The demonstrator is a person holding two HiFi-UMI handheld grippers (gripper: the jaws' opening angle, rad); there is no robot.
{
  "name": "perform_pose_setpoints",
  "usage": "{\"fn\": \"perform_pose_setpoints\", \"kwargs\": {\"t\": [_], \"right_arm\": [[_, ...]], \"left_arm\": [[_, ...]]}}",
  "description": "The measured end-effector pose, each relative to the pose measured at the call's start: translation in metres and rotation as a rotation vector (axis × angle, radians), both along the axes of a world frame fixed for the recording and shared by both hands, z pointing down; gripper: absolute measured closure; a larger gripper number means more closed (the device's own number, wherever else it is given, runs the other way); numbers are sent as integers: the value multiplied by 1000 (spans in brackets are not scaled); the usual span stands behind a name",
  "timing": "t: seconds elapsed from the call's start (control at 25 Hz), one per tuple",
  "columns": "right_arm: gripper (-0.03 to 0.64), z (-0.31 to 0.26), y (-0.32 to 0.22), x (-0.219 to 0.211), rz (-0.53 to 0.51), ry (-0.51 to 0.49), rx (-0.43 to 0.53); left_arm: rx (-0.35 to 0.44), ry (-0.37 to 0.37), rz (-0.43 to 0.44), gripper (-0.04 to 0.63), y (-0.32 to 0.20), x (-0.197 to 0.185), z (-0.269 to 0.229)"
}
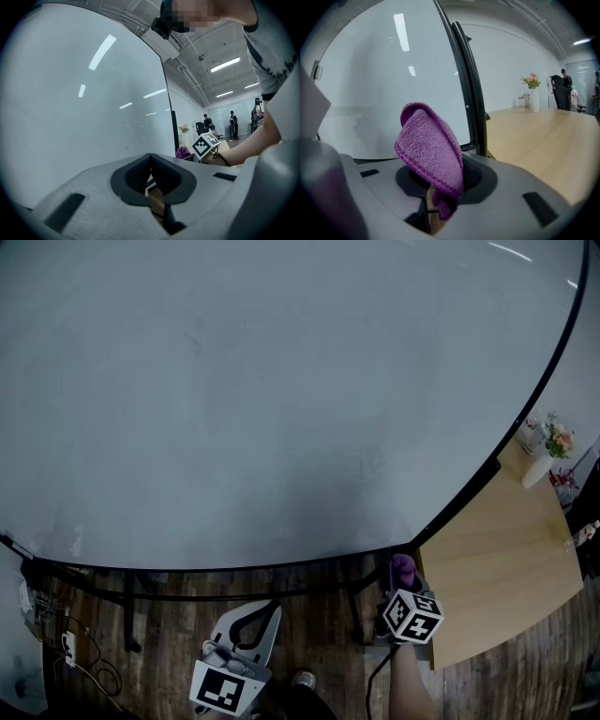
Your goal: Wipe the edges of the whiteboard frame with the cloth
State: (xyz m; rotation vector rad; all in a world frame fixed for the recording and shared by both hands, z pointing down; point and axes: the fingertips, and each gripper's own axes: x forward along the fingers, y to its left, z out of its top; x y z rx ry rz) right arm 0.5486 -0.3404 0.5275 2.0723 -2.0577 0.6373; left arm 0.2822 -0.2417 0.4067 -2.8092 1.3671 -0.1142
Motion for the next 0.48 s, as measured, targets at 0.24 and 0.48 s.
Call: {"fn": "perform_pose_setpoints", "kwargs": {"t": [0.24, 0.48], "right_arm": [[502, -13, 39, -43, -59, 4, 19], [502, -33, 80, -82, -108, 10, 50]], "left_arm": [[31, 6, -35, 578, 31, -33, -17], [54, 10, -75, 578, 67, -68, -30]]}}
